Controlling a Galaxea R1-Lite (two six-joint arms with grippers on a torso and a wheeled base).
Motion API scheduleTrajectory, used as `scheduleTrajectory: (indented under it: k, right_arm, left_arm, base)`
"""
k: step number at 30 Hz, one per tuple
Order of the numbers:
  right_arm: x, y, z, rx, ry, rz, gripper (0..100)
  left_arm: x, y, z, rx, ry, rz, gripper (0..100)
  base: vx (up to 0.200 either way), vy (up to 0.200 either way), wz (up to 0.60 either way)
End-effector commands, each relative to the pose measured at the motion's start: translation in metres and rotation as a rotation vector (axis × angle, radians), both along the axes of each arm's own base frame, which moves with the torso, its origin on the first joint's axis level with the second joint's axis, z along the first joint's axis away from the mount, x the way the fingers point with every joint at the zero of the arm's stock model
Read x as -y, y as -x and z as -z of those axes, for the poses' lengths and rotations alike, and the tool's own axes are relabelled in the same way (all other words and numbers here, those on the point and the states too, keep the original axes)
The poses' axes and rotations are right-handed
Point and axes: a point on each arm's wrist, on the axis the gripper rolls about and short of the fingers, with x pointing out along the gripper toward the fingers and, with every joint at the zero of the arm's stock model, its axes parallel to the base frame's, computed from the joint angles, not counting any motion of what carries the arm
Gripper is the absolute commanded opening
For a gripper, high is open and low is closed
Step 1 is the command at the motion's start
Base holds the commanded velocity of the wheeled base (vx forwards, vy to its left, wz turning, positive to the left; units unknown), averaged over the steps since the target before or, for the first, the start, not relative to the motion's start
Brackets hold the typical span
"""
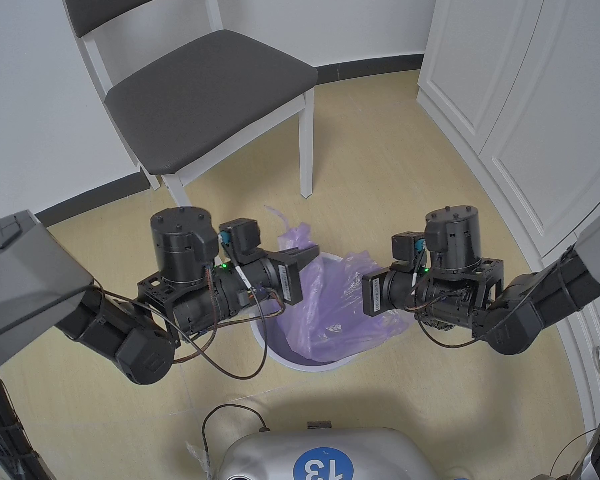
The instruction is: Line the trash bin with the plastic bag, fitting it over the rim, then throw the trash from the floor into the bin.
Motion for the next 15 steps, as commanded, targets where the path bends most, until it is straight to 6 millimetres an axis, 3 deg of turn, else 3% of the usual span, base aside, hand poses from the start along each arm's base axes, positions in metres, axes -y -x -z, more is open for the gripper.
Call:
scheduleTrajectory:
  k: [1,5,8,11,15]
  right_arm:
    - [-0.018,-0.012,0.015,-0.011,0.002,-0.022,0]
    - [-0.028,-0.021,0.017,0.005,-0.005,-0.019,0]
    - [-0.024,-0.028,0.023,0.002,0.005,0.0,0]
    - [0.005,-0.05,0.026,-0.002,0.013,0.084,0]
    - [0.025,-0.061,0.028,-0.012,0.021,0.138,0]
  left_arm:
    - [-0.03,-0.01,0.026,-0.064,-0.023,-0.049,0]
    - [-0.047,-0.009,0.04,-0.09,-0.03,-0.066,0]
    - [-0.055,-0.007,0.05,-0.091,-0.027,-0.066,0]
    - [-0.06,-0.001,0.062,-0.074,-0.019,-0.074,0]
    - [-0.066,0.013,0.075,-0.11,-0.054,-0.074,0]
  base:
    - [0.0,0.0,0.0]
    - [0.0,0.0,0.0]
    - [0.0,0.0,0.0]
    - [0.0,0.0,0.0]
    - [0.0,0.0,0.0]
